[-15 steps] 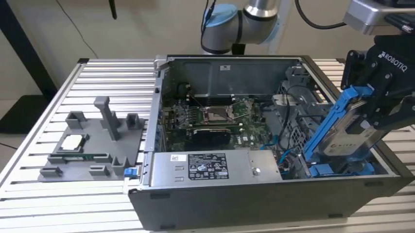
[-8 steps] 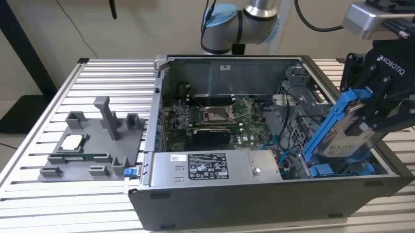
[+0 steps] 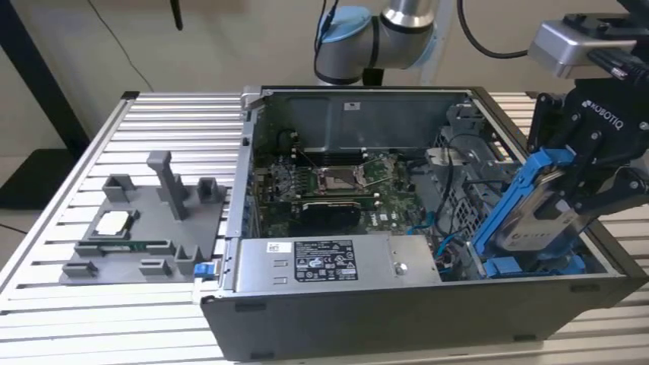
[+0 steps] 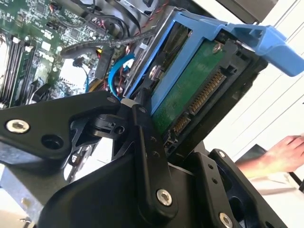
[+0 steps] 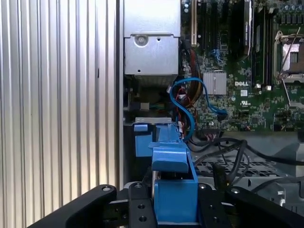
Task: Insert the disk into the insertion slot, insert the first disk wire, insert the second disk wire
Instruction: 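Insert the disk into the insertion slot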
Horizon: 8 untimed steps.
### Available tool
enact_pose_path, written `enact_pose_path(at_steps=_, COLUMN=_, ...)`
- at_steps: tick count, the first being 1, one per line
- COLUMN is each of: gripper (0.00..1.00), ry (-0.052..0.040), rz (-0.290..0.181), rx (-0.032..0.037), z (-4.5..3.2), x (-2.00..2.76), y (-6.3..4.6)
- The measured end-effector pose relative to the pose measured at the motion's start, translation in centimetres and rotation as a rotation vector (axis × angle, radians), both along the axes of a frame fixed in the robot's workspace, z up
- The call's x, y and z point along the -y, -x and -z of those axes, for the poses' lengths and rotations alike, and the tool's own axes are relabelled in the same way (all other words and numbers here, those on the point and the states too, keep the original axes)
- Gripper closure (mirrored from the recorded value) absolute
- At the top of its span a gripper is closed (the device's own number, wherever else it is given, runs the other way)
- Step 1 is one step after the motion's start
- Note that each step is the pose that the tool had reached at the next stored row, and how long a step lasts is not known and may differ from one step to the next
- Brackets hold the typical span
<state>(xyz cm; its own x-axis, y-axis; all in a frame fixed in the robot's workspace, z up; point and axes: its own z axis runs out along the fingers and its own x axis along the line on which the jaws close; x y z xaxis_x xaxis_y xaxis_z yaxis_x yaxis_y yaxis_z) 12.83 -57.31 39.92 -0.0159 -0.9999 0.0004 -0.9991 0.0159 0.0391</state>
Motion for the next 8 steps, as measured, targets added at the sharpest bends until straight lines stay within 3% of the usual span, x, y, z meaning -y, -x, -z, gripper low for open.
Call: enact_pose_path(at_steps=8, gripper=0.67, ry=-0.0005, rz=0.000, rx=-0.0001, z=1.45, x=0.00, y=0.0)
